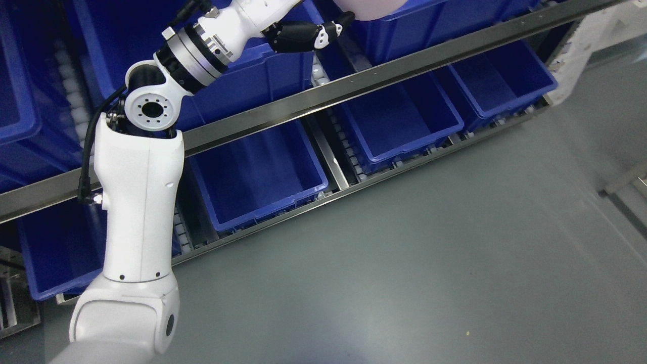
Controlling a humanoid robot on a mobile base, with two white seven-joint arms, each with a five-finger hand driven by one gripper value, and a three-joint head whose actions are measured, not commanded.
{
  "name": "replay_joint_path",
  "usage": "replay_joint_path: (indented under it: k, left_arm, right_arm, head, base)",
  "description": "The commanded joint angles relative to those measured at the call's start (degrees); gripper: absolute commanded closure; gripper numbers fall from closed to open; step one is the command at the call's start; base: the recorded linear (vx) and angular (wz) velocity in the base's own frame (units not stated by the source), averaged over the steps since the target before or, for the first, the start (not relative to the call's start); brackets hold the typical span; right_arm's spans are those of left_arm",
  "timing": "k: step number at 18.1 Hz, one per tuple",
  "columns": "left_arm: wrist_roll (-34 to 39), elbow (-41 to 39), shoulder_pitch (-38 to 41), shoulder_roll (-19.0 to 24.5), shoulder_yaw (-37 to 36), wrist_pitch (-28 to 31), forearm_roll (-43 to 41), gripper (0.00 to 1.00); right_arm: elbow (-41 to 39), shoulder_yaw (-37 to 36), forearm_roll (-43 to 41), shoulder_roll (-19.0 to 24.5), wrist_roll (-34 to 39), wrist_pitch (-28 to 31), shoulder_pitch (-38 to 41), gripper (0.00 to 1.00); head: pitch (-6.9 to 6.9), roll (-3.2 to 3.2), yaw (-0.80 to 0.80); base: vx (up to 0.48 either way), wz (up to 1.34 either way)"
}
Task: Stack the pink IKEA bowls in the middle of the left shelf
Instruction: 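Carry the stacked bowls in the left hand toward the blue bins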
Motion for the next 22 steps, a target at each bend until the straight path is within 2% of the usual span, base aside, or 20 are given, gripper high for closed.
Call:
replay_joint_path:
  k: [1, 3, 7, 11, 15, 17, 20, 22]
  left_arm:
    - [0.09, 0.02, -1.28, 1.00, -2.57, 0.06, 0.09, 0.96]
    - [0.09, 0.02, -1.80, 1.00, -2.83, 0.85, -0.08, 0.96]
    - [-0.61, 1.07, -6.81, 1.00, -2.39, 6.03, -0.52, 0.96]
    - [-1.14, 8.87, -8.56, 1.00, -0.64, 7.18, -2.44, 0.96]
    - [-1.92, 17.15, -10.68, 7.11, -2.04, 7.27, -3.33, 0.96]
    - [-5.08, 18.99, -11.30, 7.29, -3.53, 7.27, -4.82, 0.96]
    - [-5.71, 20.84, -12.08, 7.29, -3.97, 7.44, -5.18, 0.96]
    - [-6.76, 24.17, -12.35, 6.33, -6.77, 7.36, -6.05, 0.95]
  right_arm:
    - [0.00, -0.53, 0.44, -1.00, 0.05, 0.04, 0.01, 0.00]
    - [0.00, -0.53, 0.44, -1.00, -0.04, 0.04, 0.01, 0.00]
    - [0.00, -0.61, 0.44, -1.00, 0.05, 0.04, 0.01, 0.00]
    - [0.00, -0.61, 0.44, -1.00, 0.05, 0.04, 0.01, 0.00]
    - [0.00, -0.61, 0.44, -1.00, -0.04, 0.04, 0.01, 0.00]
    - [0.00, -0.61, 0.44, -1.00, -0.04, 0.04, 0.01, 0.00]
    - [0.00, -0.61, 0.44, -1.00, -0.04, 0.04, 0.01, 0.00]
    - [0.00, -0.61, 0.44, -1.00, -0.04, 0.04, 0.01, 0.00]
  head:
    - [0.00, 0.00, 0.00]
    - [-0.01, 0.00, 0.00]
    - [-0.01, 0.00, 0.00]
    - [-0.01, 0.00, 0.00]
    - [-0.02, 0.00, 0.00]
    - [-0.01, 0.00, 0.00]
    - [-0.02, 0.00, 0.00]
    - [-0.03, 0.00, 0.00]
  base:
    - [0.075, 0.60]
    - [0.074, 0.53]
    - [0.072, 0.38]
    - [0.071, 0.29]
    - [0.071, 0.24]
    - [0.064, 0.16]
    - [0.055, 0.09]
    - [0.060, 0.00]
